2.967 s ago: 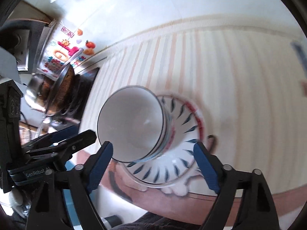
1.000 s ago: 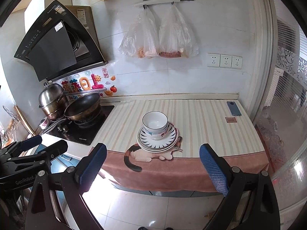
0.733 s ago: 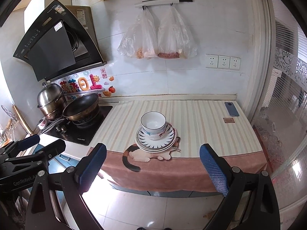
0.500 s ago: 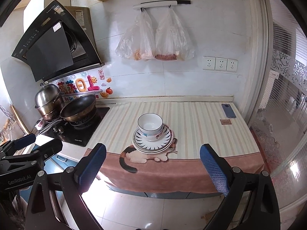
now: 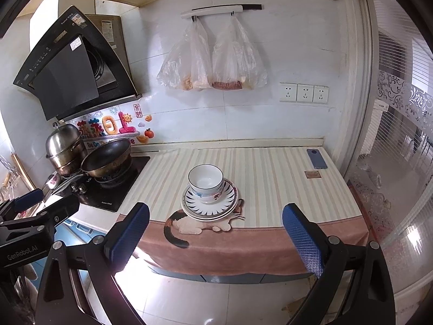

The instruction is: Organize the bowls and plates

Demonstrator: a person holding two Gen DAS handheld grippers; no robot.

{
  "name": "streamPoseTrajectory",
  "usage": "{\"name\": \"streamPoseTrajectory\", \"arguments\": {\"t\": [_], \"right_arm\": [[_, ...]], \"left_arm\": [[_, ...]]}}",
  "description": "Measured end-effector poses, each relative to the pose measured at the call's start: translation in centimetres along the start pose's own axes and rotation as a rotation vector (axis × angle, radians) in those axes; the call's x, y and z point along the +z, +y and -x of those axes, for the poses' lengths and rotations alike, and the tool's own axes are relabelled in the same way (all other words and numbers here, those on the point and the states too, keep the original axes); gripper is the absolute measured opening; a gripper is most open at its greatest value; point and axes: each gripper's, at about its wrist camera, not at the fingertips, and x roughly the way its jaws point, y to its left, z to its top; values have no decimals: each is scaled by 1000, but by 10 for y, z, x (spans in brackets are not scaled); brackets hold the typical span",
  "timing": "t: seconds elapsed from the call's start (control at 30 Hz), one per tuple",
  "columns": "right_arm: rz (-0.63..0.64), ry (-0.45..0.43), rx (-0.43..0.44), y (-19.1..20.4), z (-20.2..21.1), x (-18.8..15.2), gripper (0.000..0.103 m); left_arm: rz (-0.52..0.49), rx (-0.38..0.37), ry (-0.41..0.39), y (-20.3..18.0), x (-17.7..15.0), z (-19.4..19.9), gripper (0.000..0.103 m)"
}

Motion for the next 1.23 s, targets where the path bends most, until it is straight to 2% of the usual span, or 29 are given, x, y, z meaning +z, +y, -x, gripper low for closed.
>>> {"name": "streamPoseTrajectory", "arguments": {"t": [1.23], "right_arm": [[3, 14, -10, 3, -5, -1, 101]], "left_arm": [[7, 3, 17, 8, -2, -3, 103]]}}
